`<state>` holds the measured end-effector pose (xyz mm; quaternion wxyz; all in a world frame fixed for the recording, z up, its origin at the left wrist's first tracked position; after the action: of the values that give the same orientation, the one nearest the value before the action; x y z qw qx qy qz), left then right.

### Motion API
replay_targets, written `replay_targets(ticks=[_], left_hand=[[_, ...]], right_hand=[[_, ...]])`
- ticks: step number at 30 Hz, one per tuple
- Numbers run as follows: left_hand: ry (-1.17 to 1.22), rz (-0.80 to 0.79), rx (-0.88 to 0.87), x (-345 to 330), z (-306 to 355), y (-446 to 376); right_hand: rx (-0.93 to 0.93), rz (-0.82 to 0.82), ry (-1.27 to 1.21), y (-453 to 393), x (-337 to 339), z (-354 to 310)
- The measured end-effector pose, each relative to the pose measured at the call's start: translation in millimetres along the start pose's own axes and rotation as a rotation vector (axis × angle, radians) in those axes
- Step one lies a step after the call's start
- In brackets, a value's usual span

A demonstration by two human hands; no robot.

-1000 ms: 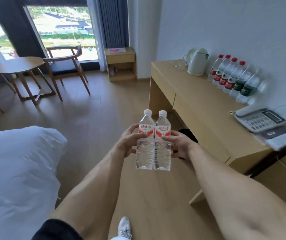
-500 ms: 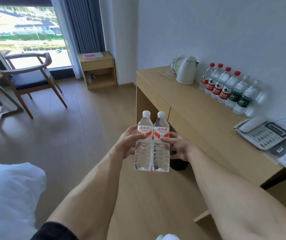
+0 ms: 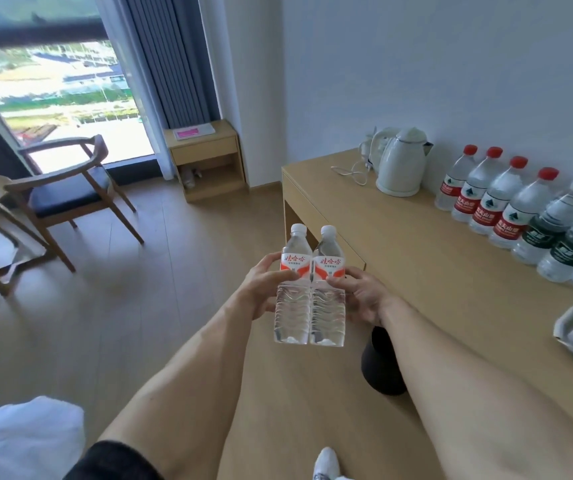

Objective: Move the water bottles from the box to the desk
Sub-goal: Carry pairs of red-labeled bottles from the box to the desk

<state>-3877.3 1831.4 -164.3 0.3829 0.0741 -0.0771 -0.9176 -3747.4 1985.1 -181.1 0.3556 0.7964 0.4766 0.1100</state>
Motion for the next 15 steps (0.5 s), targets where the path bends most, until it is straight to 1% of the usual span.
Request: replay_targets(ticks=[3, 6, 11, 15], left_hand=[[-0.019, -0.014, -0.001, -14.9, 18.1, -53.3], [-0.046, -0.057, -0.008, -38.9, 29.9, -99.8], [-0.041, -0.151, 0.003, -93.4, 37.1, -169.2], [-0.072, -0.278, 0.000, -149.4, 40.1, -215.1]], right_hand=[[0.006, 0.010, -0.040, -30.0, 23.7, -35.7], [0.019, 0.059, -0.050, -51.0, 56.8, -65.1], [0.021, 0.148, -0.116, -72.7, 122.6, -91.8], [0.034, 0.261, -0.185, -73.2, 176.3, -104.2]])
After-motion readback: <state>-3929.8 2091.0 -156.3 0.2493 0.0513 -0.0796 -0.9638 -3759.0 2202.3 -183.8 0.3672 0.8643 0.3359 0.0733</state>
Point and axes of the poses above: each hand's wrist, its own y-axis away from the middle knuckle, its own x-axis out of the back of the hand, z = x × y, the point moved 7 cm from there along -y, towards the middle knuckle, and after that the axes turned 14 degrees about -x, right-handed, at the moved point
